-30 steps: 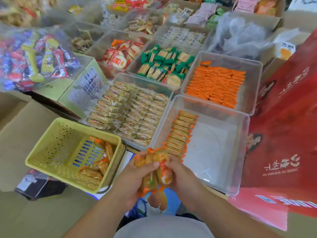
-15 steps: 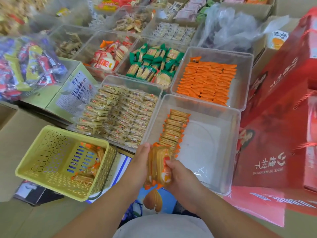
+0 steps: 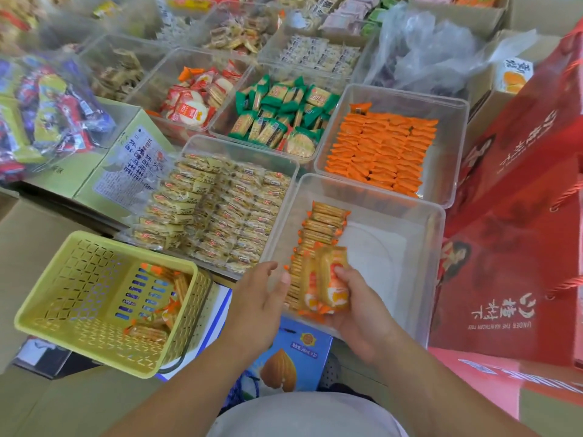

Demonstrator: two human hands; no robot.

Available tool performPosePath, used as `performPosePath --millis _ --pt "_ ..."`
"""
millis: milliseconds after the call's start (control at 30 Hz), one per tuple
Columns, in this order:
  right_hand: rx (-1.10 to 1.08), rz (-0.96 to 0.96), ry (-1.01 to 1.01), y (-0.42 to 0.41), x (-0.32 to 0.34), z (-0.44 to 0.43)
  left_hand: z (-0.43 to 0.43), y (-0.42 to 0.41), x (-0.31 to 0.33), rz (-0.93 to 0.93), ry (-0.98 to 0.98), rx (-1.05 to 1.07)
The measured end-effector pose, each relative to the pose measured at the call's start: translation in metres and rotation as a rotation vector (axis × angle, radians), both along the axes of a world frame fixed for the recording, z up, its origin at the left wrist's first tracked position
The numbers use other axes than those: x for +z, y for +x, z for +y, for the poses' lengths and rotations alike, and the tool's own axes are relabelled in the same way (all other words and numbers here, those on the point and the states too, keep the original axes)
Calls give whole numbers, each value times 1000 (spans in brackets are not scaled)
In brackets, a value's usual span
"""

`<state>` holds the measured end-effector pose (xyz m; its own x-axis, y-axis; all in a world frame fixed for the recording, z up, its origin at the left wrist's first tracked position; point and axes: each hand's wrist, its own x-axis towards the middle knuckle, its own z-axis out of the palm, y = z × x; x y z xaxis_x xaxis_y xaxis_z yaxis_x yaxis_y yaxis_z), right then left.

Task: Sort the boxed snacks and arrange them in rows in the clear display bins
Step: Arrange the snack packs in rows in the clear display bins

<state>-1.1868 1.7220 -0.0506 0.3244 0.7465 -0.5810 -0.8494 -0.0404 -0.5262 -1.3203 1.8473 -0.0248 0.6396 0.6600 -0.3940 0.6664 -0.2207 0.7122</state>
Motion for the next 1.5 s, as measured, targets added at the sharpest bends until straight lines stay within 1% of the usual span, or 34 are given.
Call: performPosePath --millis 33,100,133,200,267,333,400,433,500,633,800,900,1067,1167,1333,1400,1500 --pt "-1 -98 -79 11 -8 -2 4 -3 -4 52 79 -42" --pt "65 -357 -355 31 -26 -7 8 -8 -10 128 205 -130" --pt "126 -486 -507 40 -36 -10 9 -10 -13 158 236 -164" --pt "322 -768 -770 51 -57 -17 9 -15 -18 190 219 -185" --pt "526 -1015 -924 52 -72 -24 9 -19 -23 173 176 -170" --pt "711 -1145 -961 47 -81 -27 9 -20 -27 153 160 -156" --pt "890 -1153 -929 42 -88 -28 9 -21 -30 149 148 -147" --pt "943 -1130 -904 41 -90 -28 9 -22 -31 145 142 -141" --pt "961 -1080 -867 41 -91 -26 11 -23 -33 135 138 -133" --pt "987 -1066 -876 49 -95 -28 11 -25 -40 127 122 -101" --pt "1127 -1108 -948 49 -101 -39 10 -29 -48 145 139 -95" --pt "1177 -1129 -944 48 -106 -38 9 -30 -49 172 167 -115" --pt "1112 -1084 -875 53 -110 -30 8 -31 -52 181 267 -152" --pt "1106 -1088 -842 53 -109 -25 7 -30 -54 214 237 -172" --pt "1051 -1100 -824 43 -106 -12 7 -27 -52 207 191 -170" --pt "1010 -1064 -819 42 -106 -10 9 -28 -50 204 181 -174" --pt "1006 -990 -788 43 -106 -10 12 -28 -47 198 175 -182"
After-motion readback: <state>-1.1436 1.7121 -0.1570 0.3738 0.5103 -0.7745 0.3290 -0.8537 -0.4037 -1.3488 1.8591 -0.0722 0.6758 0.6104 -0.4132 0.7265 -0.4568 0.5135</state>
